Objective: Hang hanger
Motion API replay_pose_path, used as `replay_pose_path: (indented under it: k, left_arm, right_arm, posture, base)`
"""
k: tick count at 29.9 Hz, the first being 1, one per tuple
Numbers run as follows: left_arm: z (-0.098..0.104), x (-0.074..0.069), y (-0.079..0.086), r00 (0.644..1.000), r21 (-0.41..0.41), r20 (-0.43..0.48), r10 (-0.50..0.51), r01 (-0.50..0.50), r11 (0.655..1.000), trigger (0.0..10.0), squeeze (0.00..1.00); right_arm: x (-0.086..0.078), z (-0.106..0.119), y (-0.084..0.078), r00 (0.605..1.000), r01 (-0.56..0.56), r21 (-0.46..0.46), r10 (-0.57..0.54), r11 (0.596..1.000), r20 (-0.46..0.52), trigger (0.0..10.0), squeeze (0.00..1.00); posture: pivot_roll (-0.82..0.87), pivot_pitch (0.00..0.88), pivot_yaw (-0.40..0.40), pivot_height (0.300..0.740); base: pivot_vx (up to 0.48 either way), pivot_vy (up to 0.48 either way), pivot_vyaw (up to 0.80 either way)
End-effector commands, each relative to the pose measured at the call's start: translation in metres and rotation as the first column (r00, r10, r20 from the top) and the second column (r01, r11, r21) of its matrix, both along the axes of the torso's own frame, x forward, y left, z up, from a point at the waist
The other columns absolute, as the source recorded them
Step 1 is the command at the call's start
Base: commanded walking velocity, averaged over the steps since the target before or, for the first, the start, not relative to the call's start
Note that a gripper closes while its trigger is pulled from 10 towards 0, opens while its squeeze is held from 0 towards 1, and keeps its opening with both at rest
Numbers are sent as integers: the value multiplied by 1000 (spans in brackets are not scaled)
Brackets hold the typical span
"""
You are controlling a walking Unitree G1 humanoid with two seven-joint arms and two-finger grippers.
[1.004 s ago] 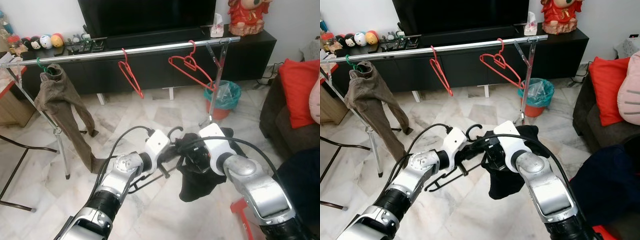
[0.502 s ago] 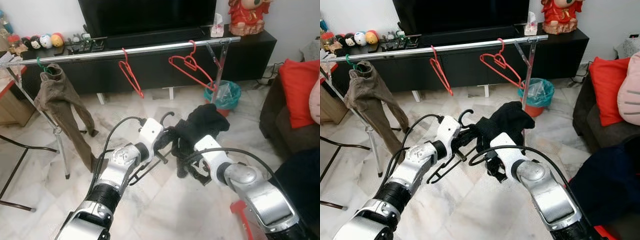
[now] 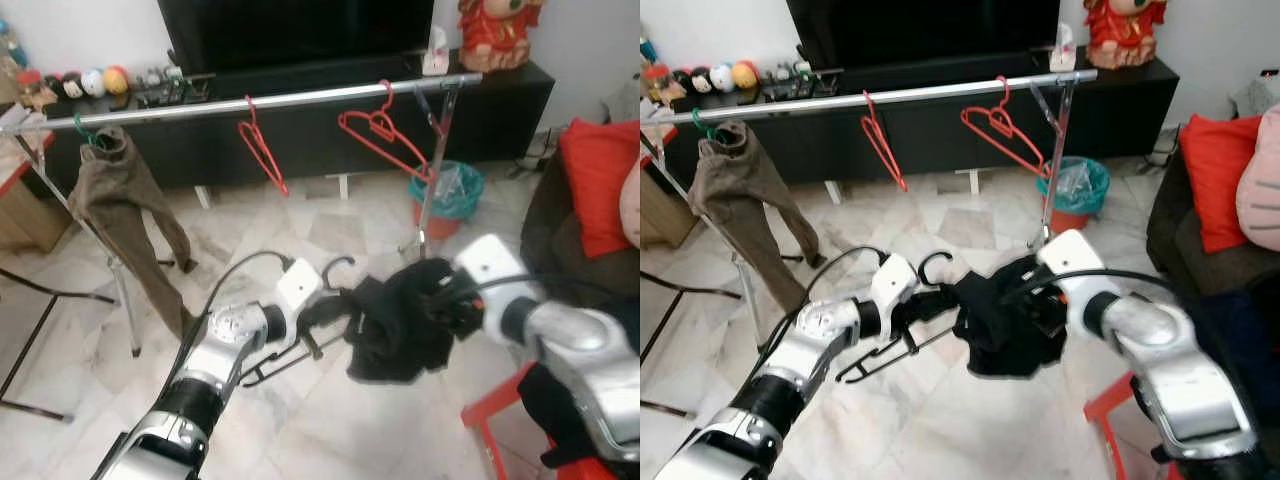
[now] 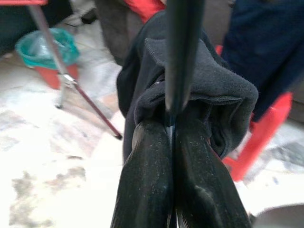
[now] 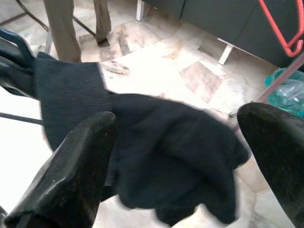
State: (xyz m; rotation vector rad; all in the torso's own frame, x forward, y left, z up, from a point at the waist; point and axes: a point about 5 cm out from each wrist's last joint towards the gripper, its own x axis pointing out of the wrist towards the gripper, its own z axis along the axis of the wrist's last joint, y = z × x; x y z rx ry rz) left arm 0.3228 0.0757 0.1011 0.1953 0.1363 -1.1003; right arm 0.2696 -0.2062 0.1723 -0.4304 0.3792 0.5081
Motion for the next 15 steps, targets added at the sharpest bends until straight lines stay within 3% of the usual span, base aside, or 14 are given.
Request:
replay_pose_path:
  k: [1, 6, 9, 15]
  left_arm:
    - [10, 0, 3, 999, -2, 37, -39, 39, 999, 10000, 0]
    - [7, -5, 6, 996, 12, 9, -93, 93, 996, 10000, 0]
    - [7, -6, 7, 994, 13, -1, -110, 110, 994, 10000, 0]
    - [9, -10, 9, 983, 18, -28, -180, 180, 983, 10000, 0]
  right_arm:
    - [-2, 3, -10, 1000, 1, 15, -2, 1000, 13, 10000, 0]
    - [-8, 7, -27, 1000, 6, 59, -8, 998, 22, 10000, 0]
    - [-19, -8, -42, 998, 0, -29, -2, 1000, -63, 10000, 0]
    - [-42, -36, -43, 971, -140, -49, 127, 989, -204, 10000, 0]
  posture:
    - [-81, 41, 98, 740]
    - [-85, 37, 101, 740]
    - [-85, 35, 102, 740]
    - [-90, 20, 106, 740]
  base:
    - [0, 0, 0]
    - [0, 0, 0]
    - [0, 0, 0]
    - [0, 0, 0]
